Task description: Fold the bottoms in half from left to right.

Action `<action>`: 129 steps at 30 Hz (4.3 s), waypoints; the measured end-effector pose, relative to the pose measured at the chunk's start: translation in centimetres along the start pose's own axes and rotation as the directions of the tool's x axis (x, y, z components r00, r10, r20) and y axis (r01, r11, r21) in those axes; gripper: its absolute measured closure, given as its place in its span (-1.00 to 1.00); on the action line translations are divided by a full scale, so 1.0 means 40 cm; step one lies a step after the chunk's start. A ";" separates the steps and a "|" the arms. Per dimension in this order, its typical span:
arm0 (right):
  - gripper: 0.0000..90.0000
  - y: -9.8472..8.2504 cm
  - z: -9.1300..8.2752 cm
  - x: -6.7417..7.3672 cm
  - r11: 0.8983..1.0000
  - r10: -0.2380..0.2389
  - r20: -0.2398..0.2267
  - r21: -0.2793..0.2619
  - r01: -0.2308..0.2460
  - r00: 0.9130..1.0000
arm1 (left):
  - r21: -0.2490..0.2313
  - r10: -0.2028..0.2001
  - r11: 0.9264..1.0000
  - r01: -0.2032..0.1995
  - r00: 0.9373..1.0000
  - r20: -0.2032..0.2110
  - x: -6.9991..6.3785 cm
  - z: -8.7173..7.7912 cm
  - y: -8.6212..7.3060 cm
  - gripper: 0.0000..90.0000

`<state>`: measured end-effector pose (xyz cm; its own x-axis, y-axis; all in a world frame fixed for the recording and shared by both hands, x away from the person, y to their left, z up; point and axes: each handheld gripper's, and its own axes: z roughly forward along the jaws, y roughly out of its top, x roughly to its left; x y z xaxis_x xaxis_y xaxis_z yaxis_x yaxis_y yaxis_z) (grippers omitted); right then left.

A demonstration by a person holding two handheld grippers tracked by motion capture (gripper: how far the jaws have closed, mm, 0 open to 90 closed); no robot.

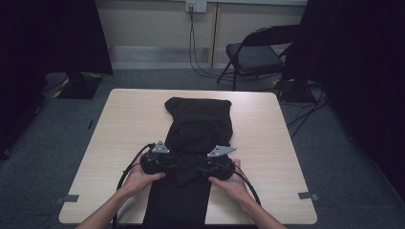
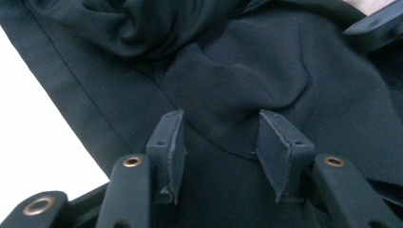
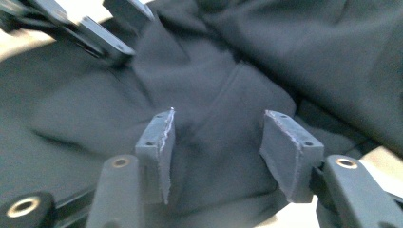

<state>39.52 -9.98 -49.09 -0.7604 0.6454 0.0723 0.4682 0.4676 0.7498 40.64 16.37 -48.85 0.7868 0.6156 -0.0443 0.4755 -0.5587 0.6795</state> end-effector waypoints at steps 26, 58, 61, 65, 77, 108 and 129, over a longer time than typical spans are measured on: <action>-0.13 0.031 -0.110 -0.193 0.992 0.069 0.120 -0.111 -0.055 0.990 | -0.226 -0.142 0.964 0.143 0.990 0.020 0.051 0.023 0.142 0.14; 0.66 0.262 -0.119 -0.280 0.951 0.163 0.103 -0.282 -0.128 0.981 | -0.412 -0.149 0.903 0.127 0.989 -0.022 0.102 -0.095 0.325 0.49; 0.66 0.307 -0.170 -0.268 0.932 0.160 0.070 -0.339 -0.127 0.985 | -0.459 -0.139 0.881 0.111 0.990 -0.027 0.095 -0.152 0.357 0.50; 0.67 0.364 -0.241 -0.243 0.914 0.121 0.060 -0.395 -0.087 0.991 | -0.522 -0.108 0.849 0.079 0.994 -0.026 0.075 -0.240 0.391 0.50; 0.68 0.324 -0.381 -0.111 0.896 0.009 0.021 -0.445 0.001 1.000 | -0.531 -0.015 0.847 0.025 1.000 0.023 -0.065 -0.339 0.316 0.49; 0.40 -0.059 -0.061 -0.138 0.994 0.096 0.017 -0.060 -0.095 0.995 | -0.109 -0.107 0.987 0.115 0.991 0.084 -0.022 0.051 0.032 0.42; 0.10 -0.021 -0.113 -0.237 0.979 0.190 0.207 -0.116 -0.169 0.960 | -0.209 -0.252 0.950 0.233 0.965 -0.069 0.080 0.004 0.058 0.08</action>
<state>44.31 -19.22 -47.44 -0.5476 0.8333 0.0752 0.5345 0.2792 0.7977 44.32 16.95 -47.51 0.6126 0.7733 -0.1635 0.5525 -0.2710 0.7882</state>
